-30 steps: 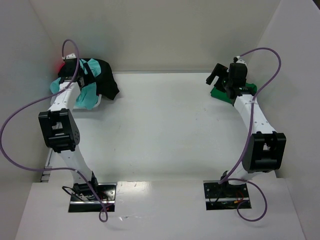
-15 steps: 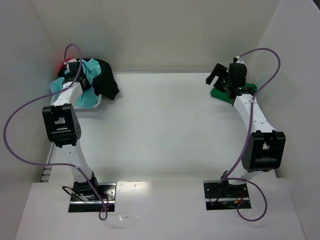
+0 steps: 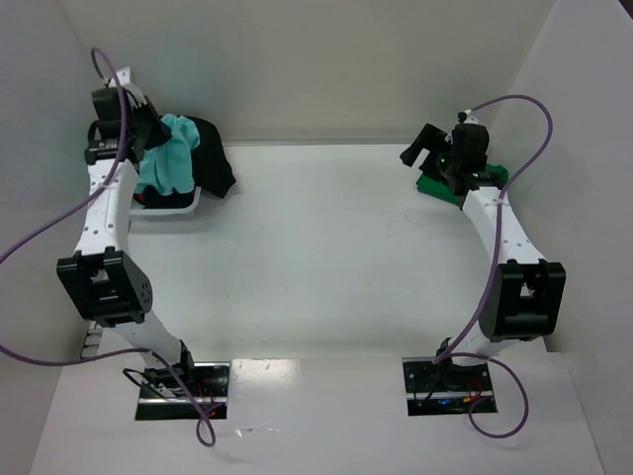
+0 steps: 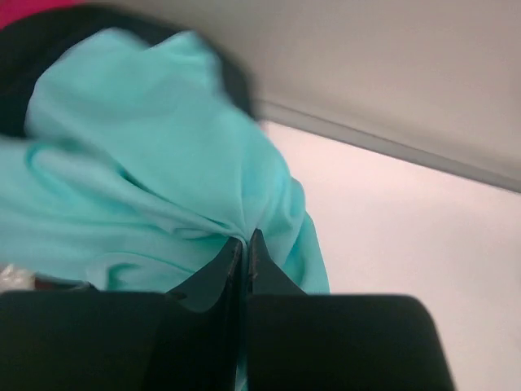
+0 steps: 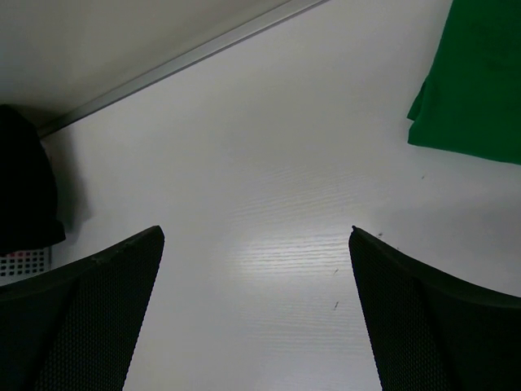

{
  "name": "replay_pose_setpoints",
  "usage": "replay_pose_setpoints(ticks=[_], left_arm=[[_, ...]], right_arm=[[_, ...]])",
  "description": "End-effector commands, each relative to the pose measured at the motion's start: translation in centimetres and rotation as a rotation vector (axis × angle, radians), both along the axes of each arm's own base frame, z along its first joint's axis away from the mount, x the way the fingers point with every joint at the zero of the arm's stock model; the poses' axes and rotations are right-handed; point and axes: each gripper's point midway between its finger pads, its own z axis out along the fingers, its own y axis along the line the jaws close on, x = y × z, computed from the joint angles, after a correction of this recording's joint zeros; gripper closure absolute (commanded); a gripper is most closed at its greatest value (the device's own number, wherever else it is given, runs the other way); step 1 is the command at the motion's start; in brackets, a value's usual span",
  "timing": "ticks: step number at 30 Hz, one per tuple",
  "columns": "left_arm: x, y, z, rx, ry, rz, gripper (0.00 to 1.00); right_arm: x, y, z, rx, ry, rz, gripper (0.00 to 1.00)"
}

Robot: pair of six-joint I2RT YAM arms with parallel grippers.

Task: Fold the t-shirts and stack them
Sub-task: Grab crumpled tshirt from bin with the left arm, then move the tshirt to the center of the board

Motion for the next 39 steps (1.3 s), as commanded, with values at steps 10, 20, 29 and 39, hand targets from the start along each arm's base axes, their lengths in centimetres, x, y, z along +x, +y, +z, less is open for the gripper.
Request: replay_pose_setpoints(ticks=[10, 20, 29, 39], left_arm=[[-13.5, -26.9, 19.9, -0.09, -0.351, -1.019, 0.97], [-11.9, -30.6, 5.3, -0.171, -0.04, -0.97, 0.95], [-10.7, -30.0, -6.6, -0.178, 0.252, -0.894, 0.95], [-9.3, -31.6, -6.3, -0.221, 0.227, -0.96, 0.95]], right_arm=[[-5.8, 4.2, 7.7, 0.125, -0.175, 0.132, 0.0], [-8.7, 3.4, 5.5, 0.116, -0.127, 0.084, 0.0], [-9.6, 4.0, 1.7, 0.128, -0.053, 0.122, 0.0], [-12.8, 14.1, -1.5, 0.1, -0.025, 0.381, 0.0]])
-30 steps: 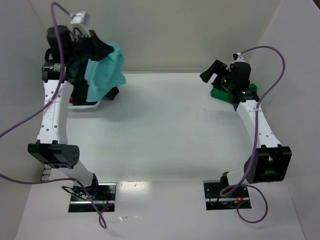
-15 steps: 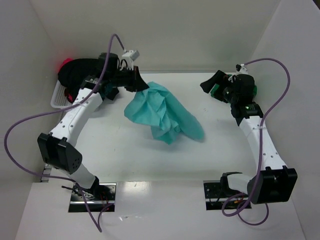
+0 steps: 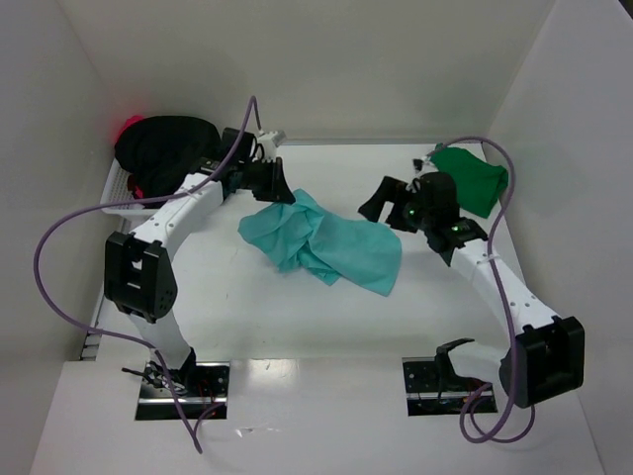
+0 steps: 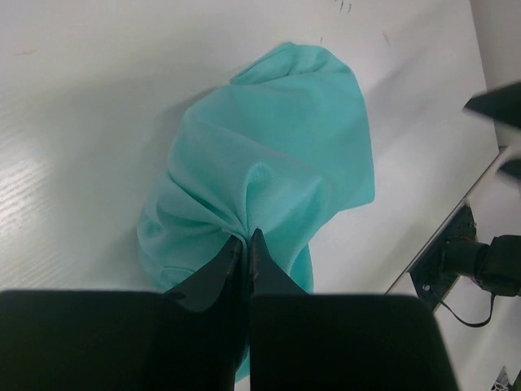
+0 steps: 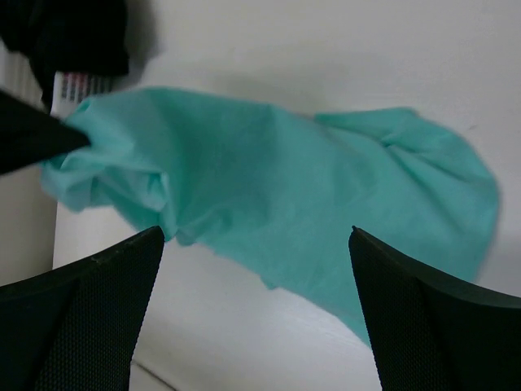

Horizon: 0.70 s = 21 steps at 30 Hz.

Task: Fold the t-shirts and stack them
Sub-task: Move the tshirt to the center of the board

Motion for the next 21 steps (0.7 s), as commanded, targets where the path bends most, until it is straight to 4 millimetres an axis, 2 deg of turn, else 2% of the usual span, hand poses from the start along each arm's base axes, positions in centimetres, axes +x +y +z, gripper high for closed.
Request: replay_pose_setpoints(ticks=[1, 4, 9, 11, 13, 15, 16, 19, 21], left_arm=[[1.7, -1.5, 3.4, -0.077, -0.089, -0.049, 0.95], [1.6, -1.9, 4.2, -0.098, -0.101, -0.069, 0.95], [-0.6, -2.7, 6.5, -0.157, -0.115, -0.133, 0.95], [-1.2, -2.6, 7.2, -0.167, -0.127, -0.141, 0.95], [-1.8, -2.2, 8.6, -0.164, -0.154, -0.137, 0.94], [-2.0, -1.8, 9.2, -0.15, -0.172, -0.121, 0.92], [-1.9, -1.6, 9.9, -0.145, -0.194, -0.109, 0.92], [-1.8, -1.4, 10.4, -0.135, -0.197, -0.095, 0.9], [-1.9, -1.4, 10.6, -0.134, -0.195, -0.095, 0.91]], right_arm=[[-0.5, 4.4, 1.6, 0.027, -0.107, 0.1, 0.0], [-0.7, 5.9, 1.0, 0.043, -0.118, 0.129, 0.0], [-0.4, 9.2, 0.2, 0.055, -0.165, 0.183, 0.0], [0.1, 10.0, -0.8, 0.044, -0.137, 0.196, 0.0], [-0.2, 12.4, -3.1, -0.023, -0.095, 0.253, 0.0], [-0.1, 13.4, -5.3, -0.117, -0.069, 0.245, 0.0], [-0.1, 13.9, -5.3, -0.159, -0.085, 0.259, 0.0], [-0.9, 15.4, -6.2, -0.218, -0.099, 0.267, 0.0], [-0.6, 15.3, -6.4, -0.246, -0.113, 0.232, 0.0]])
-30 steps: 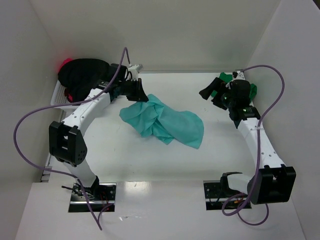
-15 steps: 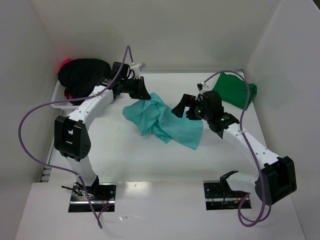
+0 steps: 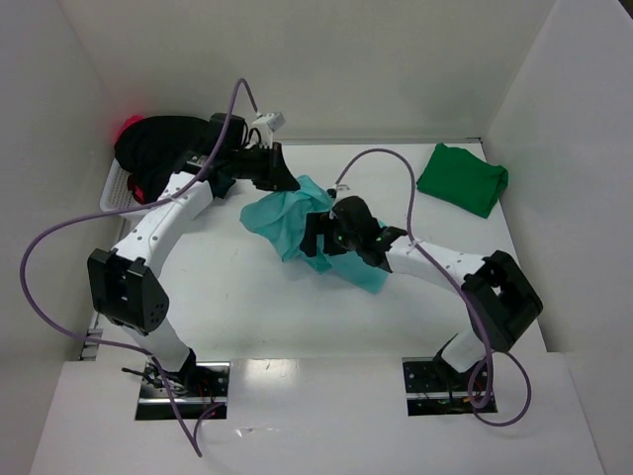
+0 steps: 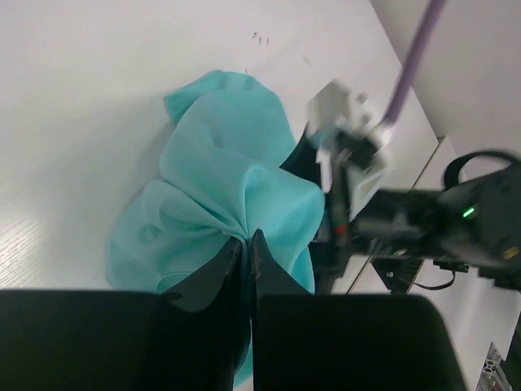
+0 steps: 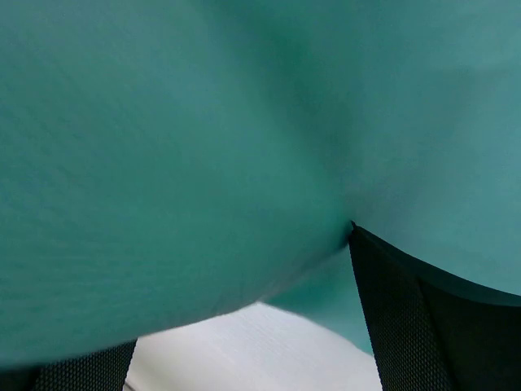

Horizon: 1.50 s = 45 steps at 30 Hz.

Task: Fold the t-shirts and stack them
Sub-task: Move the tshirt to the center of the board

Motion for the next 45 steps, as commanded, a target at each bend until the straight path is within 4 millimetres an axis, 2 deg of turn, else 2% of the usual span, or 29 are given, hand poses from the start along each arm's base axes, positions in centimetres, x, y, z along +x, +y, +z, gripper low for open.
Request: replay_pose_setpoints(ticks=[1, 4, 5, 8, 10, 11, 14, 15, 16, 18, 19, 20, 21, 25, 28, 30, 32, 33, 34, 37, 38, 40, 42, 43, 44, 45], left_arm=[[-0.4, -0.1, 3.8, -0.031, -0.083, -0.008, 0.92], [-0.7, -0.2, 4.8, -0.045, -0.097, -0.021, 0.92], [-0.8, -0.2, 5.1, -0.046, -0.1, -0.021, 0.92], [-1.1, 0.2, 6.0, -0.041, -0.12, -0.014, 0.92], [-1.3, 0.6, 6.5, -0.043, -0.128, -0.007, 0.92], [-1.3, 0.7, 6.6, -0.043, -0.129, -0.005, 0.92], [-2.1, 0.9, 7.9, -0.067, -0.14, -0.018, 0.92], [-2.3, 1.1, 8.4, -0.075, -0.147, -0.02, 0.92], [-2.6, 1.2, 8.8, -0.079, -0.159, -0.02, 0.92], [-3.0, 1.5, 9.5, -0.079, -0.168, -0.015, 0.92], [-3.0, 1.9, 9.7, -0.077, -0.169, -0.003, 0.92], [-3.3, 2.1, 9.9, -0.077, -0.171, 0.001, 0.92], [-3.3, 2.5, 10.0, -0.076, -0.172, 0.009, 0.92], [-3.1, 4.2, 10.1, -0.086, -0.161, 0.089, 0.92], [-2.8, 5.4, 9.6, -0.049, -0.163, 0.17, 0.92], [-2.8, 6.7, 9.0, -0.002, -0.169, 0.252, 0.92], [-3.8, 8.5, 8.4, 0.048, -0.171, 0.335, 0.9], [-4.7, 9.1, 9.2, 0.05, -0.203, 0.361, 0.86], [-5.4, 9.4, 9.5, 0.052, -0.221, 0.363, 0.82], [-8.0, 10.1, 10.4, 0.037, -0.268, 0.368, 0.79], [-9.1, 10.2, 11.0, 0.023, -0.287, 0.36, 0.8], [-11.0, 10.1, 12.3, -0.013, -0.317, 0.336, 0.88], [-12.8, 9.8, 13.0, -0.046, -0.322, 0.307, 0.97], [-14.4, 9.6, 13.7, -0.073, -0.328, 0.28, 1.0], [-15.6, 9.4, 14.2, -0.095, -0.333, 0.252, 1.0], [-17.0, 8.7, 14.6, -0.125, -0.329, 0.189, 1.0]], right_arm=[[2.2, 0.2, 2.3, -0.074, -0.157, -0.091, 0.0], [3.2, -1.1, 1.8, -0.125, -0.18, -0.169, 0.0], [3.5, -1.5, 1.9, -0.144, -0.193, -0.19, 0.04], [4.7, -2.1, 2.0, -0.195, -0.23, -0.223, 0.16], [5.5, -2.3, 2.3, -0.214, -0.253, -0.251, 0.37], [5.6, -2.4, 1.8, -0.229, -0.25, -0.256, 0.43], [6.1, -2.4, 1.6, -0.232, -0.265, -0.267, 0.47], [6.3, -2.0, 1.0, -0.231, -0.261, -0.26, 0.51], [6.5, -1.8, 1.1, -0.221, -0.269, -0.261, 0.63], [6.8, -1.5, 1.6, -0.191, -0.294, -0.268, 0.81], [7.2, -1.8, 2.2, -0.174, -0.306, -0.312, 0.93], [7.3, -2.2, 2.9, -0.166, -0.319, -0.339, 0.99], [7.4, -2.5, 3.4, -0.165, -0.33, -0.356, 1.0], [7.7, -4.0, 8.1, -0.129, -0.412, -0.421, 1.0], [7.5, -6.5, 14.4, -0.069, -0.486, -0.458, 1.0], [7.3, -8.0, 16.4, -0.053, -0.505, -0.478, 1.0], [6.2, -9.2, 20.2, -0.027, -0.564, -0.47, 1.0], [5.4, -10.0, 22.2, -0.02, -0.596, -0.467, 1.0], [4.8, -10.3, 23.3, -0.006, -0.61, -0.461, 1.0], [2.2, -11.1, 27.0, 0.083, -0.652, -0.425, 1.0], [1.4, -11.4, 27.8, 0.116, -0.657, -0.418, 1.0], [-1.2, -11.8, 30.6, 0.217, -0.695, -0.372, 1.0], [-3.1, -11.8, 31.5, 0.258, -0.704, -0.313, 1.0], [-4.9, -11.7, 32.7, 0.301, -0.725, -0.247, 1.0], [-6.5, -11.6, 33.5, 0.333, -0.735, -0.19, 1.0], [-7.3, -11.6, 33.9, 0.365, -0.73, -0.172, 1.0]])
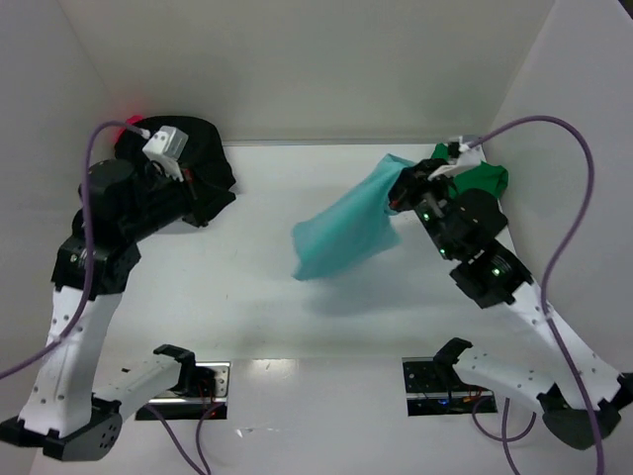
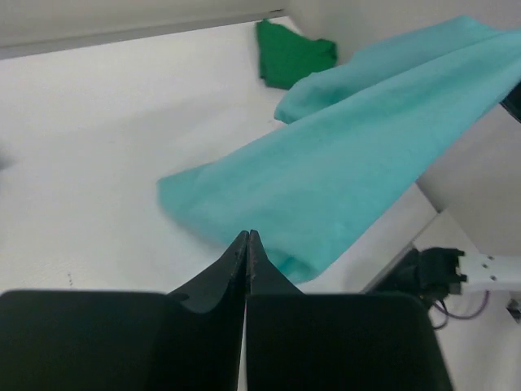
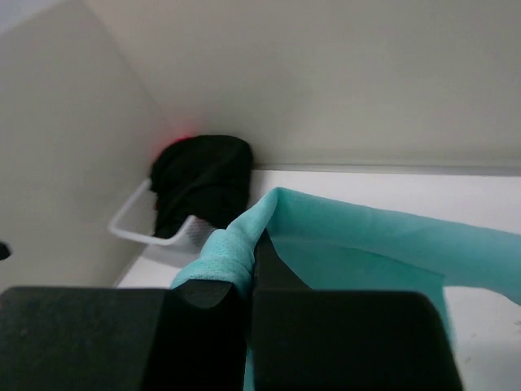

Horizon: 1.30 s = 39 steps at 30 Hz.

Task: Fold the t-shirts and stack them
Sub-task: Move the tshirt to the center of the board

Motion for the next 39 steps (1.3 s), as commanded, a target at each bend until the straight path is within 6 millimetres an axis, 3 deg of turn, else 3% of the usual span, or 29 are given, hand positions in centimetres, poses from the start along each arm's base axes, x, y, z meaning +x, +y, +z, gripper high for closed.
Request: replay_pose_setpoints(ticks=[1, 3, 4, 5, 7, 10, 12, 16, 18, 19, 20, 21, 23, 26, 29, 35, 39], left_arm=[[-4.9, -1.5, 2.0, -0.085, -0.016, -0.159, 1.0], [-6.7, -2.4, 3.6, -0.134, -0.049, -0.241, 0.98], [-6.5, -2.5, 3.6, -0.136, -0.061, -0.242, 0.95], [-6.1, -2.4, 3.4, -0.134, -0.063, -0.234, 0.94], [-3.3, -1.9, 0.9, -0.1, -0.002, -0.149, 0.94], [1.5, -1.7, -4.6, -0.049, 0.135, -0.054, 0.94], [4.4, -1.9, -8.3, -0.018, 0.239, -0.022, 0.97], [8.0, -2.1, -14.0, 0.05, 0.367, 0.002, 1.0], [8.4, -3.9, -14.5, 0.028, 0.37, -0.119, 0.96], [8.2, -4.7, -14.3, 0.009, 0.359, -0.184, 0.89], [7.7, -6.0, -14.0, -0.012, 0.339, -0.266, 0.79], [6.8, -8.1, -13.9, -0.037, 0.323, -0.39, 0.59], [6.2, -9.9, -13.9, -0.065, 0.304, -0.495, 0.35], [6.5, -11.5, -15.8, -0.069, 0.344, -0.545, 0.22], [6.5, -12.8, -18.5, -0.049, 0.412, -0.563, 0.16], [6.1, -17.1, -22.8, 0.046, 0.462, -0.512, 0.13], [6.9, -18.6, -25.4, 0.147, 0.455, -0.362, 0.13]], right_arm=[[-5.3, 0.1, 4.0, 0.074, -0.075, 0.192, 1.0], [-7.0, -0.9, 5.6, 0.107, -0.1, 0.204, 1.0], [-7.0, -1.4, 6.0, 0.121, -0.097, 0.184, 1.0], [-7.0, -1.9, 6.0, 0.125, -0.095, 0.16, 1.0], [-5.4, -2.5, 4.6, 0.107, -0.046, 0.076, 1.0], [-1.9, -0.9, 0.5, 0.002, 0.067, 0.023, 1.0], [0.5, 1.3, -4.4, -0.074, 0.173, 0.034, 1.0], [3.3, 4.4, -10.6, -0.092, 0.271, 0.077, 1.0], [4.4, 6.0, -12.7, -0.105, 0.304, 0.107, 1.0], [4.8, 6.6, -13.4, -0.121, 0.309, 0.119, 1.0], [5.4, 7.0, -13.2, -0.121, 0.307, 0.119, 1.0], [6.3, 7.4, -13.5, -0.143, 0.305, 0.124, 1.0], [8.0, 7.9, -13.8, -0.173, 0.308, 0.098, 1.0], [10.3, 8.4, -13.7, -0.216, 0.317, 0.043, 1.0], [11.9, 8.7, -13.4, -0.242, 0.312, 0.014, 1.0], [15.5, 7.0, -13.3, -0.206, 0.347, -0.066, 1.0], [15.7, 7.5, -13.8, -0.211, 0.358, -0.047, 1.0]])
